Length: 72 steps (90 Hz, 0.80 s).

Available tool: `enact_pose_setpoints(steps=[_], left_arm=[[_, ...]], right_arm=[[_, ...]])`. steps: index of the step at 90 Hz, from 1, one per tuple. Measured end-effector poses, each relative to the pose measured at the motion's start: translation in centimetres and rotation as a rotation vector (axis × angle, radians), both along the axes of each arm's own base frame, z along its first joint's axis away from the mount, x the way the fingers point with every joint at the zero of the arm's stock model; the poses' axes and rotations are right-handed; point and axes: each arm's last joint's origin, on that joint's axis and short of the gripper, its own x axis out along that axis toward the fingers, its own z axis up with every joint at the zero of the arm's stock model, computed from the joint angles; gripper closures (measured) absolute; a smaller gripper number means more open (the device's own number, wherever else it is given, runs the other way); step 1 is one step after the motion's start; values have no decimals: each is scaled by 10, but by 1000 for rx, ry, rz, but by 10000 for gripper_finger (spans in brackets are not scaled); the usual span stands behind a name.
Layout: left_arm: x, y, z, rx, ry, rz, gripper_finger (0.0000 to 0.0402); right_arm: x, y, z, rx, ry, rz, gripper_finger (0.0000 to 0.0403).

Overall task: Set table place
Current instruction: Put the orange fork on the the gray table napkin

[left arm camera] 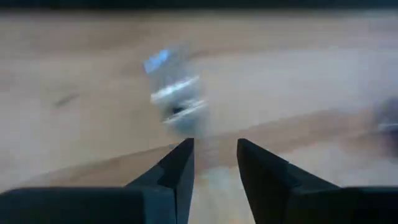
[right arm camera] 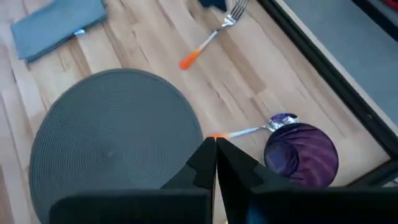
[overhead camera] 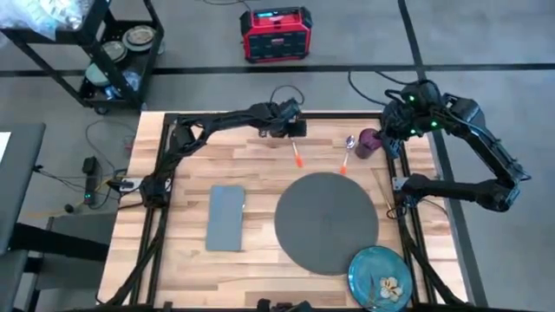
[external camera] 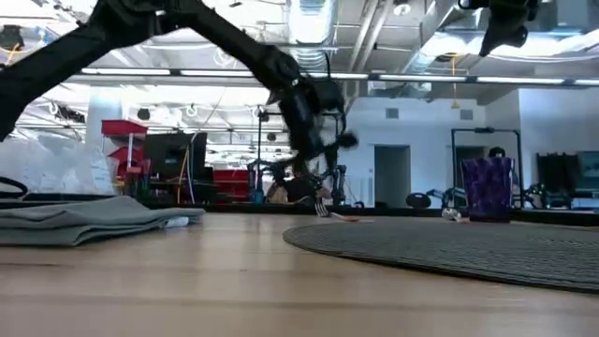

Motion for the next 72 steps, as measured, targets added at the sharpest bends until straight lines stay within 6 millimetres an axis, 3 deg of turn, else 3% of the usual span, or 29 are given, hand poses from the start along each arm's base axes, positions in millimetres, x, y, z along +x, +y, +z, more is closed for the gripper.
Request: enact_pose_setpoints(steps=[14, 28, 48, 72], left_arm=[[10, -4, 6, -89, -129, -111, 316], [20, -5, 14, -51, -236, -236, 391], [7, 12, -4, -74, -225, -198, 401], [-2, 31, -6, -146, -317, -208, 401]], right_arm=[[1, 0, 0, -3, -7, 7, 403], [4, 1, 1, -3, -14, 27, 403], [4, 1, 1, 5, -16, 17, 403], [4, 1, 0, 12, -16, 11, 403]])
